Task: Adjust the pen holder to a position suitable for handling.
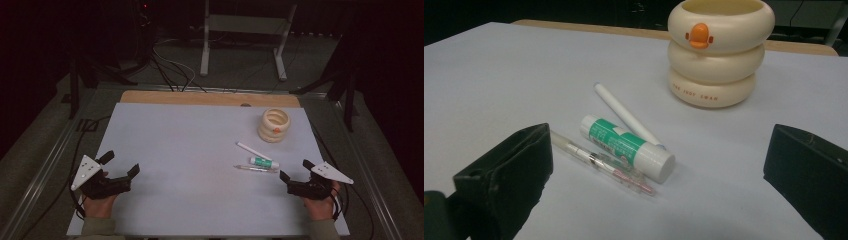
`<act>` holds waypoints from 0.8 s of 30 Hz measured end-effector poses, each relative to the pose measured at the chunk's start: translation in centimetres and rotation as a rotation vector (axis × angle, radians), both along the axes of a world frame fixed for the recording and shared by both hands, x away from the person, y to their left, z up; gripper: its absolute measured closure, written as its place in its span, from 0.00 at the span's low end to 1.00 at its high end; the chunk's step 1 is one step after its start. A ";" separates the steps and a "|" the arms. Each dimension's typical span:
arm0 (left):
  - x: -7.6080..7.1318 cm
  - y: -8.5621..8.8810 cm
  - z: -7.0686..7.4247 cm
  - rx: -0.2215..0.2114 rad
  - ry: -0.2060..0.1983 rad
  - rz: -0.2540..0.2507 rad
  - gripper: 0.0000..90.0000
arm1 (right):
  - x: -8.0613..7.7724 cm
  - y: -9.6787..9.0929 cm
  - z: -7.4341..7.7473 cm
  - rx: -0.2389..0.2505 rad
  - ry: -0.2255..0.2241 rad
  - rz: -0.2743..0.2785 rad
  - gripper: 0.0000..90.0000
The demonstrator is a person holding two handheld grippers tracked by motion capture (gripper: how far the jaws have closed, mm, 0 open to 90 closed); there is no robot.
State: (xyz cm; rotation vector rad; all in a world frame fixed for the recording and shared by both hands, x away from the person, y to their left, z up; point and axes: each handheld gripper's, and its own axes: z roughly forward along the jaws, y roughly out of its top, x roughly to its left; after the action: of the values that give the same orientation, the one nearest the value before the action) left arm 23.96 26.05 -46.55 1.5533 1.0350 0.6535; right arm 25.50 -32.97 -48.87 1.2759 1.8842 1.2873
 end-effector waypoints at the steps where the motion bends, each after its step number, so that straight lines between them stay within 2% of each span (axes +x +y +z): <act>1: 0.0 0.0 0.0 0.000 0.000 0.000 0.00 | 0.0 -0.1 0.0 0.001 0.003 -0.002 0.00; 2: 0.1 -0.1 -0.2 0.015 0.007 0.000 0.00 | 0.0 -0.1 -0.1 0.004 0.006 -0.003 0.00; 10: 0.3 -0.1 -0.8 0.002 0.030 0.001 0.00 | 0.0 -0.2 -0.1 0.017 0.015 -0.014 0.00; 16: 0.2 -0.1 -0.8 0.011 0.020 0.009 0.00 | 0.0 0.2 0.2 0.025 0.019 -0.020 0.00; 20: 0.1 0.1 -1.1 0.000 0.032 0.017 0.00 | 0.1 0.6 0.5 0.035 0.024 -0.015 0.00; 24: 0.0 0.1 -1.1 0.000 0.029 0.019 0.00 | 0.2 0.8 0.9 0.026 0.020 -0.018 0.00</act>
State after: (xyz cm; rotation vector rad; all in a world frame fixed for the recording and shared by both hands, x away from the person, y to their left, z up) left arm 23.99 26.20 -47.62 1.5589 1.0726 0.6457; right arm 25.74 -32.16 -47.93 1.3204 1.8713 1.2991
